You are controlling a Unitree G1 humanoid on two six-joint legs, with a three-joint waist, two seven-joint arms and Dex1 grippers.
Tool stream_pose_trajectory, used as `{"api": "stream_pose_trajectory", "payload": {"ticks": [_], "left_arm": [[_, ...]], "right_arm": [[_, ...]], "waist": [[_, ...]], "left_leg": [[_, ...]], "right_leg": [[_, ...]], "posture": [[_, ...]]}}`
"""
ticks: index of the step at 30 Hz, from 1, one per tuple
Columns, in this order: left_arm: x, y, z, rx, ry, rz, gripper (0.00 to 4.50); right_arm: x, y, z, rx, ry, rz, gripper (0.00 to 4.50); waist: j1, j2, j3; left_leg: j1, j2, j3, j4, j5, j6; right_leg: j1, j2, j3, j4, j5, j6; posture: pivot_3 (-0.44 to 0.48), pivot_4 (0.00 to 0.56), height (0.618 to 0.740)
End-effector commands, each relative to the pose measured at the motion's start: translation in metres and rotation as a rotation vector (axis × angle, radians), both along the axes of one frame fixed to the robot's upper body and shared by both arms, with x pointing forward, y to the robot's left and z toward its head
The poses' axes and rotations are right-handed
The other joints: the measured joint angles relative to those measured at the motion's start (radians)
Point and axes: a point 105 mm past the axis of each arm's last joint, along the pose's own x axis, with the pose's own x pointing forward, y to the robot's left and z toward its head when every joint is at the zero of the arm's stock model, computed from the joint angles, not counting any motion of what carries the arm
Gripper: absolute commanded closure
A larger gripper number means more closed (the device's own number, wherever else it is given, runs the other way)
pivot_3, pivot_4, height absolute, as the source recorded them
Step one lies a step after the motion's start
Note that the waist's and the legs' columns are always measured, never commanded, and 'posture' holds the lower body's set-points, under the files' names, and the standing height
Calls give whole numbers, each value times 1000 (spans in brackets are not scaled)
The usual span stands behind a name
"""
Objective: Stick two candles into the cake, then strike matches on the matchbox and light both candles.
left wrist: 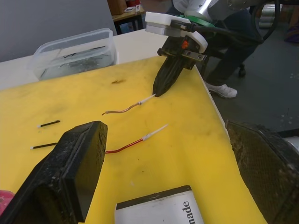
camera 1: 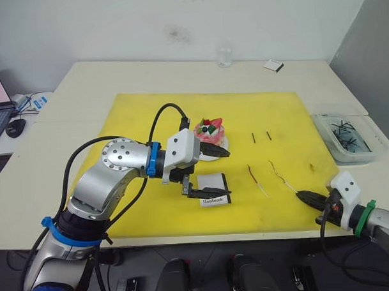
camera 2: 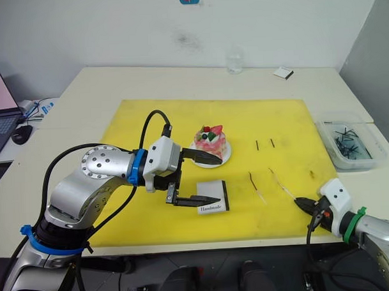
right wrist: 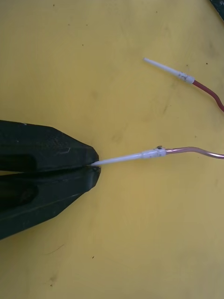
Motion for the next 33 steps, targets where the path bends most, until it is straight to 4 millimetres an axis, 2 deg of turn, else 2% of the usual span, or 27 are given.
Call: {"api": "stream_pose_trajectory", "payload": {"ticks": [1, 4, 7, 9, 12, 18, 24, 28, 33], "left_arm": [[-6, -3, 6, -21, -29, -26, 0], [-7, -3, 2, -35, 0, -20, 0], [-7, -6, 5, -180, 155, 26, 0], [-6, -5, -7, -187, 220, 57, 0], [-8, -3, -20, -131, 223, 59, 0], [-6, -2, -17, -134, 223, 56, 0], [-7, -3, -14, -179, 295, 64, 0], [-10, -6, -16, -304, 521, 96, 0], [-6, -17, -21, -434, 747, 163, 0]], "right_arm": [[2, 1, 10, 28, -36, 1, 4451], [5, 5, 25, 100, -96, 0, 4451], [9, 16, 55, 183, -213, 18, 4451], [10, 17, 52, 119, -184, 24, 4451], [7, 15, 42, 58, -131, 22, 4451], [1, 5, 32, 51, -99, -22, 4451], [1, 8, 43, 143, -170, -23, 4451], [4, 15, 61, 256, -248, -8, 4451], [6, 24, 70, 288, -278, 7, 4451]], "waist": [[0, 0, 0], [-1, 0, 0], [-2, 1, 0], [-2, 1, 0], [-1, 1, 0], [2, 1, 0], [0, 1, 0], [-1, 1, 0], [0, 1, 0]], "left_leg": [[0, 0, 0, 0, 0, 0], [0, 0, 0, 0, 0, 0], [0, 0, 0, 0, 0, 0], [0, 0, 0, 0, 0, 0], [0, 0, -1, 0, 0, 0], [-1, 0, -1, 0, 0, 0], [0, 0, -1, 0, 0, 0], [0, 0, -1, 0, 0, 0], [-1, 0, -2, 0, 0, 0]], "right_leg": [[0, 0, 0, 0, 0, 0], [0, 0, 0, 0, 0, 0], [0, 0, 0, 0, 0, 0], [0, 0, 0, 1, 2, 3], [0, 0, 0, 0, 1, 2], [0, 0, 0, 0, -1, -1], [0, 0, 0, 0, -1, -1], [0, 0, 0, 1, -1, -1], [0, 0, 0, 1, 1, 4]], "posture": [[0, 150, 740], [0, 150, 740], [0, 150, 740], [0, 150, 740], [0, 150, 740], [0, 150, 740], [0, 150, 740], [0, 150, 740], [0, 150, 740]]}}
